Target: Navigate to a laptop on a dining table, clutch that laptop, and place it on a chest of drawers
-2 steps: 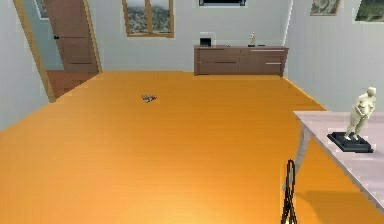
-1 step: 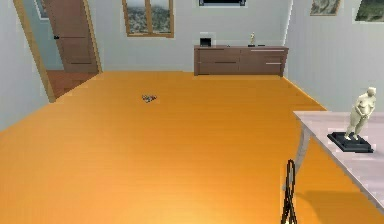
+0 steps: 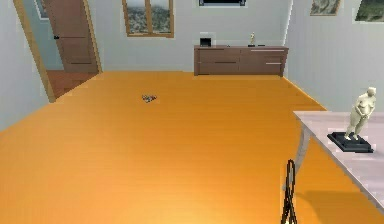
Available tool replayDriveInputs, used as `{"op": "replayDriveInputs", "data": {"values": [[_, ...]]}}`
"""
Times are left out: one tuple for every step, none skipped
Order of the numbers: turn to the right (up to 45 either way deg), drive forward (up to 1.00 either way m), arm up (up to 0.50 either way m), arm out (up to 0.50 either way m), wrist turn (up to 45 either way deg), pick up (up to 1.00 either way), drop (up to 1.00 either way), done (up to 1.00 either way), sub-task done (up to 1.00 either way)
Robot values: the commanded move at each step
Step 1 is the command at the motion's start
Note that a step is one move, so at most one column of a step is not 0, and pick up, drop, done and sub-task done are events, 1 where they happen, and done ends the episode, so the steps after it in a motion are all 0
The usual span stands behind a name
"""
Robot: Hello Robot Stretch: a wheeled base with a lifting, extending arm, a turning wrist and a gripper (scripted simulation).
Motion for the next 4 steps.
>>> {"op": "replayDriveInputs", "data": {"values": [[0.0, 0.00, 0.00, 0.00, 45.0, 0.00, 0.00, 0.00, 0.00], [0.0, 0.00, -0.30, 0.00, 0.0, 0.00, 0.00, 0.00, 0.00], [0.0, 0.00, 0.00, 0.00, 0.0, 1.00, 0.00, 0.00, 0.00], [0.0, 0.00, 0.10, 0.00, 0.0, 0.00, 0.00, 0.00, 0.00]]}}
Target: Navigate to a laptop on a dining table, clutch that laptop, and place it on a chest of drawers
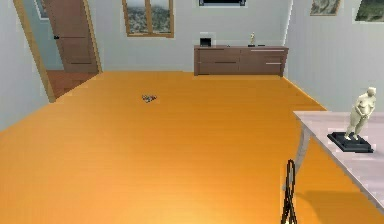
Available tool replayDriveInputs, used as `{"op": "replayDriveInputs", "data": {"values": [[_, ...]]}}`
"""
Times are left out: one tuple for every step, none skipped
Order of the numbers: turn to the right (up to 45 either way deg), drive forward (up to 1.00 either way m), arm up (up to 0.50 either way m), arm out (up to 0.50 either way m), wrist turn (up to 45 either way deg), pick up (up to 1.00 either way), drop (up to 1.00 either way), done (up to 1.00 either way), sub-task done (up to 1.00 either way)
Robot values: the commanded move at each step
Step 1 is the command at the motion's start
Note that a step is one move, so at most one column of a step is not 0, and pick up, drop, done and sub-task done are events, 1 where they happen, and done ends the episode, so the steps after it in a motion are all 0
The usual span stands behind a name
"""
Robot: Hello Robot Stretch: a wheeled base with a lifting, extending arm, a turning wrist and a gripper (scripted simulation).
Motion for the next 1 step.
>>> {"op": "replayDriveInputs", "data": {"values": [[0.0, 0.00, 0.22, 0.00, 0.0, 0.00, 0.00, 0.00, 0.00]]}}
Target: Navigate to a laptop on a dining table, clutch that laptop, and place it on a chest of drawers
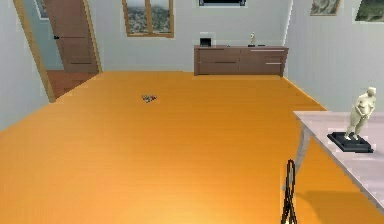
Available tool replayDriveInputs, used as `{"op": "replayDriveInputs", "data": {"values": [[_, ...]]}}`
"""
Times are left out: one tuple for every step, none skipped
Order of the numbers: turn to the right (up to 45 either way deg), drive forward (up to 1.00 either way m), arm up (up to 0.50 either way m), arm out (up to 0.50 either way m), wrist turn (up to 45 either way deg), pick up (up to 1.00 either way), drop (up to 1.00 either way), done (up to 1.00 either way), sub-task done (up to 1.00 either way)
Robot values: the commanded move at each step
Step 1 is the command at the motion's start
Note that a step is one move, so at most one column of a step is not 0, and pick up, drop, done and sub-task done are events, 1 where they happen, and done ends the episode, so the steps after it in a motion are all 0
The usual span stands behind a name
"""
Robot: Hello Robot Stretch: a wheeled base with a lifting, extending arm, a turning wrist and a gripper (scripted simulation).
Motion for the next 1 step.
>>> {"op": "replayDriveInputs", "data": {"values": [[0.0, 0.00, 0.00, 0.00, -45.0, 0.00, 0.00, 0.00, 0.00]]}}
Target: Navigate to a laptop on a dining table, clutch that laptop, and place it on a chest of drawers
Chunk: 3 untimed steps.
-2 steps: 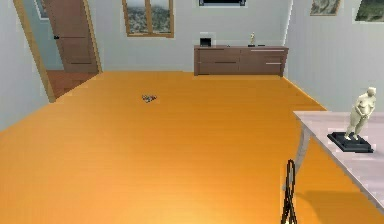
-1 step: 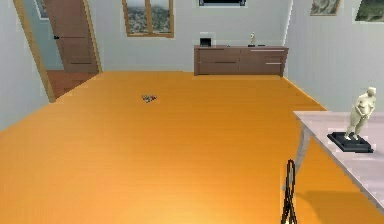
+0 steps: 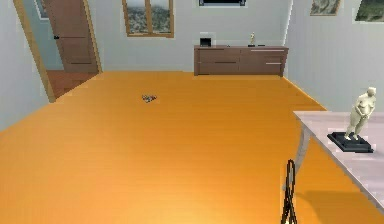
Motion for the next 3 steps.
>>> {"op": "replayDriveInputs", "data": {"values": [[0.0, 0.00, 0.00, 0.00, -45.0, 0.00, 0.00, 0.00, 0.00], [0.0, 0.00, 0.00, 0.00, -39.0, 0.00, 0.00, 0.00, 0.00], [0.0, 0.00, 0.00, -0.44, 0.0, 0.00, 0.00, 0.00, 0.00]]}}
